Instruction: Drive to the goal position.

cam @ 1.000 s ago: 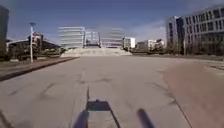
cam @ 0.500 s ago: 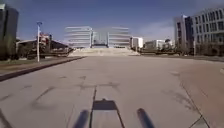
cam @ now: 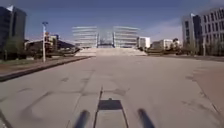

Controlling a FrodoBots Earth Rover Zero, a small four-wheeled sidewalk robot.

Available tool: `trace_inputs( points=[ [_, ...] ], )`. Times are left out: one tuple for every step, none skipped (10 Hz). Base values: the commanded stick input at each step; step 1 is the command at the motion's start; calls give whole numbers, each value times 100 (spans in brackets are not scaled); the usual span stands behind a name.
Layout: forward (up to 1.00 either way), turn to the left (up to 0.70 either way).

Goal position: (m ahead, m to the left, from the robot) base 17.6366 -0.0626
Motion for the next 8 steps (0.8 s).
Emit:
trace_inputs(
  points=[
    [70,0],
    [70,0],
    [70,0],
    [70,0],
    [70,0],
    [70,0],
    [70,0],
    [70,0]
  ],
)
